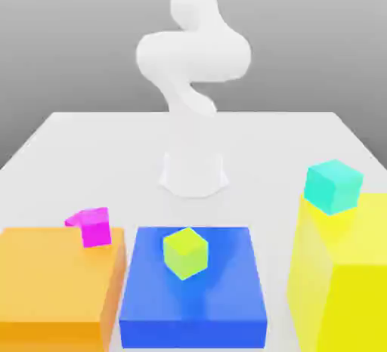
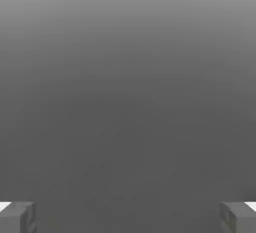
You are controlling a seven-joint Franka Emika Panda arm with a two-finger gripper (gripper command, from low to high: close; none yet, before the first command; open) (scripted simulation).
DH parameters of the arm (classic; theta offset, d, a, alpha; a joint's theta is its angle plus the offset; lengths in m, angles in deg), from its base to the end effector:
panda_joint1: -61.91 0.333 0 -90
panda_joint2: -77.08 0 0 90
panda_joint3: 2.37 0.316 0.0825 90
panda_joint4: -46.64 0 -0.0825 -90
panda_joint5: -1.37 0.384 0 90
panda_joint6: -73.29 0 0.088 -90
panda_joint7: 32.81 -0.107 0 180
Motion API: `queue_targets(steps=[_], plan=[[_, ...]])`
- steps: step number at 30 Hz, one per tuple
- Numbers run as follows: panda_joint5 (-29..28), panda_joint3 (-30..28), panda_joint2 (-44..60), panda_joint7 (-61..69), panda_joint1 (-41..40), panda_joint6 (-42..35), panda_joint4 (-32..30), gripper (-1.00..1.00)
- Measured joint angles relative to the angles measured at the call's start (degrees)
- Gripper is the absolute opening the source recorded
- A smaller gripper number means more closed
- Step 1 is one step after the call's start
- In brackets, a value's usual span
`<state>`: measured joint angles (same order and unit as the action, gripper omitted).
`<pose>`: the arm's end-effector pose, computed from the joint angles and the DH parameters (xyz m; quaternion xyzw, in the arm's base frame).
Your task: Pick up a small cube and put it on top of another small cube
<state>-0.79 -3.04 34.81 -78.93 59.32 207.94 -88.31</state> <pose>0.3722 -0.0232 0.6661 -0.8514 0.3831 -0.3381 0.1187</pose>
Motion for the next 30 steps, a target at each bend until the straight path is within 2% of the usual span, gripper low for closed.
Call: queue_targets(steps=[12, 21, 26, 30], plan=[[-8.4, -7.5, 17.13, 0.22, -12.57, 13.58, -15.21, 0.0], [-10.67, -16.37, 29.62, 3.46, -20.61, 23.95, -26.51, 0.0], [-6.7, -21.83, 36.64, 9.02, -23.09, 30.03, -32.96, 0.0], [3.98, -21.32, 43.46, 16.83, -22.65, 35.35, -33.73, 0.0]])
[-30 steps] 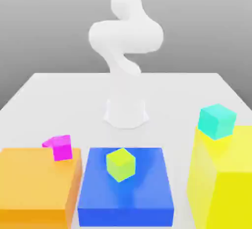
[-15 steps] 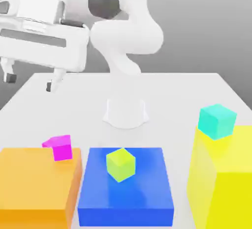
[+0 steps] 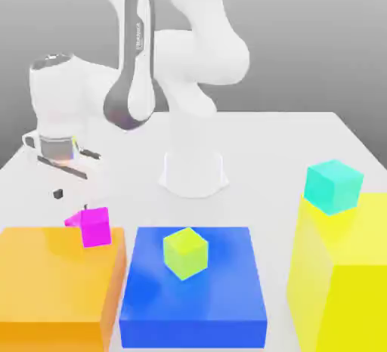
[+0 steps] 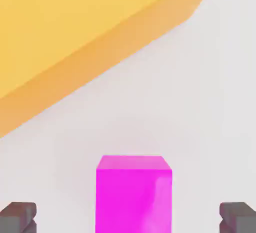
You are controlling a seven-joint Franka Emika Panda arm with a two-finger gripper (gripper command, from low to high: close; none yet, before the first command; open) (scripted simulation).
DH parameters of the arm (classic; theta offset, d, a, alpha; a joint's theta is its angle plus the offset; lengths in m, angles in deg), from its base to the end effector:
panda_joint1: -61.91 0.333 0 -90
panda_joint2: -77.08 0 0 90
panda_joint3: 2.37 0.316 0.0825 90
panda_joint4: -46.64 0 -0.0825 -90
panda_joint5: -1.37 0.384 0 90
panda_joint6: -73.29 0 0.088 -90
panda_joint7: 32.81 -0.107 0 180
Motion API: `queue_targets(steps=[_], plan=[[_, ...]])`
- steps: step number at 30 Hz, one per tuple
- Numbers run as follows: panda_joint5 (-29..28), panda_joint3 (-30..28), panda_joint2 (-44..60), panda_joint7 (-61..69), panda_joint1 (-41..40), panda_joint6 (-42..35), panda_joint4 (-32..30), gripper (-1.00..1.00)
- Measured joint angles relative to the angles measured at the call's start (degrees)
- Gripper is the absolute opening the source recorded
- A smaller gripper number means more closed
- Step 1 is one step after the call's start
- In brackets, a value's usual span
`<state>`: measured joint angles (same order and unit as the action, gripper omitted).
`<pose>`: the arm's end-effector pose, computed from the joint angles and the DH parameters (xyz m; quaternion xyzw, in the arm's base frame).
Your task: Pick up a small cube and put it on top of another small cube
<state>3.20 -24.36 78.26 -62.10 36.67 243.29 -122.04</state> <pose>0.2191 -0.2418 0.1775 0.7754 -0.6315 0.0018 0.0014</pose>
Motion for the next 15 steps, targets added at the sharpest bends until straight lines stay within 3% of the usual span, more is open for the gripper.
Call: queue_targets(steps=[4, 7, 8, 15], plan=[[11.54, 12.24, 7.07, 8.17, -9.14, 5.45, 1.47, 0.0], [12.87, 20.64, 12.15, 9.57, -17.48, 9.78, 2.3, 0.0], [12.9, 22.13, 13.29, 9.77, -19.06, 10.75, 2.46, -1.0], [12.55, 22.39, 13.29, 9.47, -19.38, 10.72, 2.46, -1.0]])
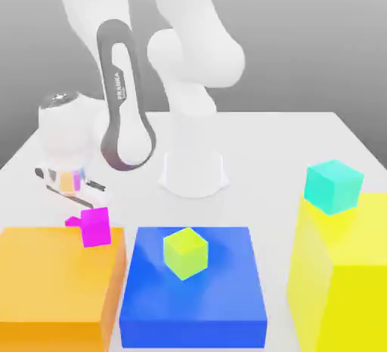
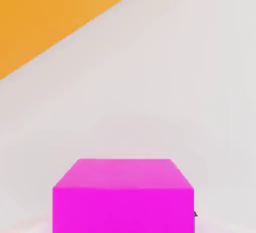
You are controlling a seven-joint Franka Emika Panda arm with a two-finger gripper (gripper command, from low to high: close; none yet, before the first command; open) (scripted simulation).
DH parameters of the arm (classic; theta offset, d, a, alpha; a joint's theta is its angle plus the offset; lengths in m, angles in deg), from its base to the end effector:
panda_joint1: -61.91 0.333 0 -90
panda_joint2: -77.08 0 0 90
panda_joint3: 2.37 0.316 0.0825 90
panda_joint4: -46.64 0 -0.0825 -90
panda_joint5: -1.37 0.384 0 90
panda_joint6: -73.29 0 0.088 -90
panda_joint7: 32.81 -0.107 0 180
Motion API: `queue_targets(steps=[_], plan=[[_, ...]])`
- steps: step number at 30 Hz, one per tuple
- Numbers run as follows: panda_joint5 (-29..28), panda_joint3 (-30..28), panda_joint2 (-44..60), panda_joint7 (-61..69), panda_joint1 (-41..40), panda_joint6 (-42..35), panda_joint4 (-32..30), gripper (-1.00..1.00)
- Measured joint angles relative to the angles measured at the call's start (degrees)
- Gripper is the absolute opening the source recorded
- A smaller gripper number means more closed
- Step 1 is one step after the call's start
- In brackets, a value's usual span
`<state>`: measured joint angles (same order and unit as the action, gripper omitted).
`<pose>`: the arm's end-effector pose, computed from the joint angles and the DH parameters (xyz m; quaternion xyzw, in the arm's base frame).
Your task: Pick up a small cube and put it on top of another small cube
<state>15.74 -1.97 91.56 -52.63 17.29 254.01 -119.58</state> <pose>0.2155 -0.2402 0.1264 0.7748 -0.6322 -0.0001 0.0007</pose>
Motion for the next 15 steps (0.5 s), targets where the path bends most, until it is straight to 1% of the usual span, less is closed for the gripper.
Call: queue_targets(steps=[2, 3, 5, 7, 10, 13, 15], plan=[[-0.91, -2.96, -2.56, -0.96, 2.89, -2.12, -0.4, -1.0], [-2.44, -4.94, -4.14, -2.21, 4.54, -3.41, -0.71, -1.0], [-6.79, -8.5, -7.53, -5.47, 6.97, -6.08, -1.4, -1.0], [-11.65, -10.23, -11.04, -8.88, 7.24, -8.85, -2.14, -1.0], [-15.87, -10.47, -16.26, -11.48, 5.77, -12.97, -3.25, -1.0], [-22.99, -8.72, -19.98, -12.34, 5.47, -17.66, 0.73, -1.0], [-24.18, -6.23, -21.59, -15.63, 6.81, -21.36, 3.76, -1.0]])
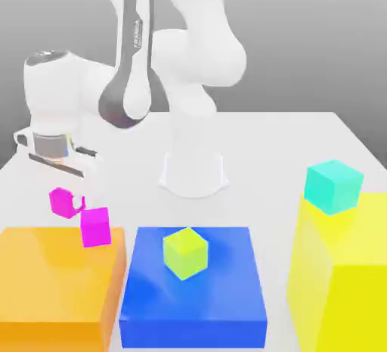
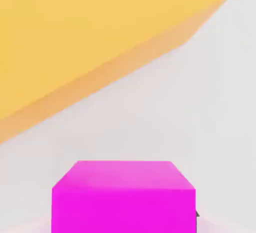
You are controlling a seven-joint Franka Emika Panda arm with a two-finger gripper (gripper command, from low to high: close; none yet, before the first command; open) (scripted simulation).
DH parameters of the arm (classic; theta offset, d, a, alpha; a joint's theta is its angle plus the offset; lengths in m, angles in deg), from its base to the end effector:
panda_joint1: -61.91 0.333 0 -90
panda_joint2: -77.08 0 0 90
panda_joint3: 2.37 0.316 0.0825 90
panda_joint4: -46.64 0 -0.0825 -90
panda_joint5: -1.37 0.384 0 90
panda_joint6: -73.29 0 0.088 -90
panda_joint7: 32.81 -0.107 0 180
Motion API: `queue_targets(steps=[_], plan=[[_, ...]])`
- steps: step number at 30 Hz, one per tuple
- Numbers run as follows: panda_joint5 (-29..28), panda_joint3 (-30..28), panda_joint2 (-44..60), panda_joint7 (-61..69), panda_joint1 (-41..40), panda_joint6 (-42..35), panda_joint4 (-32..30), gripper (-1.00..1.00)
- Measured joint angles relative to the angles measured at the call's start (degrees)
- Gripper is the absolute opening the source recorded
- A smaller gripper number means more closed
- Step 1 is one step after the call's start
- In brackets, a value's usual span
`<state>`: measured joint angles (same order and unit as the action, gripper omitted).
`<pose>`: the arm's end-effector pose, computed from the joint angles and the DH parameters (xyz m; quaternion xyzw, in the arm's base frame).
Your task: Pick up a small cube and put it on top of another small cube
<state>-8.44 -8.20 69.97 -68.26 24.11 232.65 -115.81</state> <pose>0.2759 -0.2505 0.2413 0.8184 -0.5730 0.0331 0.0291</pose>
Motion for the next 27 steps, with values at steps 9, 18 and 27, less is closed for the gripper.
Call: queue_targets(steps=[9, 18, 27], plan=[[4.02, 13.19, -5.06, -20.74, 9.5, -16.36, 11.92, -1.0], [11.63, 25.29, -8.8, -41.19, 17.7, -29.61, 20.58, -1.0], [19.24, 36.81, -13.37, -61.49, 25.62, -43.14, 29.27, -1.0]])
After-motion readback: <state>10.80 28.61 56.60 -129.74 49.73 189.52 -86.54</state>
